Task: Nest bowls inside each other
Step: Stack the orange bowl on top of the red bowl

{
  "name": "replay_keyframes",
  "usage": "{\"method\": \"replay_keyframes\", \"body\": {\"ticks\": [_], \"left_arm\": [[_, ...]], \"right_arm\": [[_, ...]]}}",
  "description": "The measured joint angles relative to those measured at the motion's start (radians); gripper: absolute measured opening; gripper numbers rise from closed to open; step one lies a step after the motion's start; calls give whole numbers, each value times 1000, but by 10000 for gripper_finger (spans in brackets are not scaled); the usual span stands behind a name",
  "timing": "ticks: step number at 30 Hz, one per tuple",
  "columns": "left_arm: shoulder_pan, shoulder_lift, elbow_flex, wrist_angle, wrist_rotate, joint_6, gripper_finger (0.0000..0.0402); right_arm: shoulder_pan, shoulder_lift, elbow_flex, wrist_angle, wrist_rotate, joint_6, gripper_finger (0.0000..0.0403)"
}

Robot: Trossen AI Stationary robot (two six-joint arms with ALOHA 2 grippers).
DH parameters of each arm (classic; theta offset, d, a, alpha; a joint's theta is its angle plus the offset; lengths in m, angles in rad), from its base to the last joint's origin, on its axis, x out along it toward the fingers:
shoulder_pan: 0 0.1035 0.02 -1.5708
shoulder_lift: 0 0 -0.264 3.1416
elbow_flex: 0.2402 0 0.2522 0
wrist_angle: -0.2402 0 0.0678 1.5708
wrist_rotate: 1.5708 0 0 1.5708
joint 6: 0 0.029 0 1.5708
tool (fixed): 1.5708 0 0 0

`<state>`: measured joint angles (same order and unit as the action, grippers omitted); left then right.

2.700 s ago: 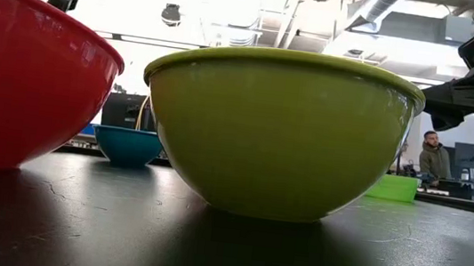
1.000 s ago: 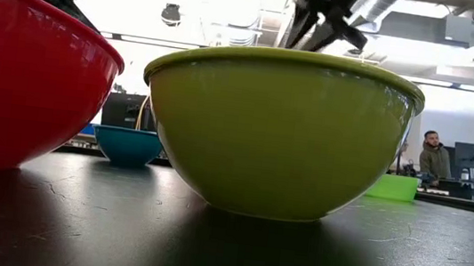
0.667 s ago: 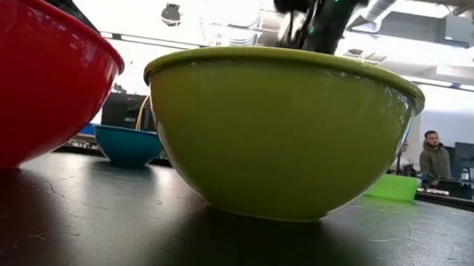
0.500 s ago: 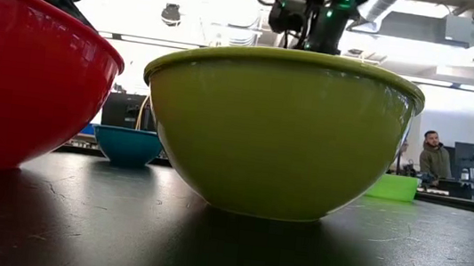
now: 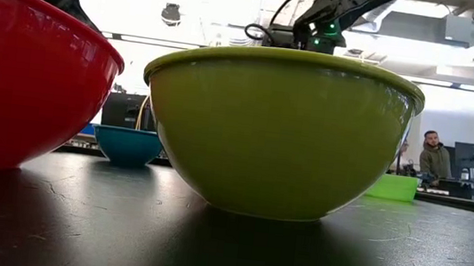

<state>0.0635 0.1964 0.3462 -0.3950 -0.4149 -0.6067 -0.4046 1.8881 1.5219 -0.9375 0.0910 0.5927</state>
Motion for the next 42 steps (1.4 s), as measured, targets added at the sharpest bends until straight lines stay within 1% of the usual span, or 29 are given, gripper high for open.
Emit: {"method": "replay_keyframes", "body": {"ticks": [3,9,10,11,15,19,24,29,32,36,40,42], "left_arm": [[27,-55,0,-8,-61,-6,128],[82,-185,0,-100,-219,-76,128],[87,-197,0,-118,-235,-88,128],[92,-196,2,-132,-253,-98,128],[95,-180,1,-148,-262,-113,128],[94,-177,-2,-164,-280,-127,128],[94,-178,-2,-193,-329,-163,128],[94,-178,-2,-200,-330,-164,128],[94,-178,-2,-200,-331,-163,128],[94,-177,-2,-200,-324,-163,128],[94,-177,-3,-200,-306,-148,128],[94,-177,-3,-202,-296,-138,128]], "right_arm": [[2,0,0,-2,-19,0,187],[2,0,-5,-5,-50,3,44],[4,-3,-5,-3,-56,4,26],[8,-6,-4,-1,-63,4,20],[26,-23,6,-4,-114,35,22],[85,-77,59,-14,-109,100,19],[212,-109,168,-3,-81,208,19],[363,-93,293,11,-40,316,19],[444,-62,345,54,8,391,19],[520,21,410,146,68,478,19],[557,157,518,245,72,510,19],[565,235,603,246,70,509,19]]}}
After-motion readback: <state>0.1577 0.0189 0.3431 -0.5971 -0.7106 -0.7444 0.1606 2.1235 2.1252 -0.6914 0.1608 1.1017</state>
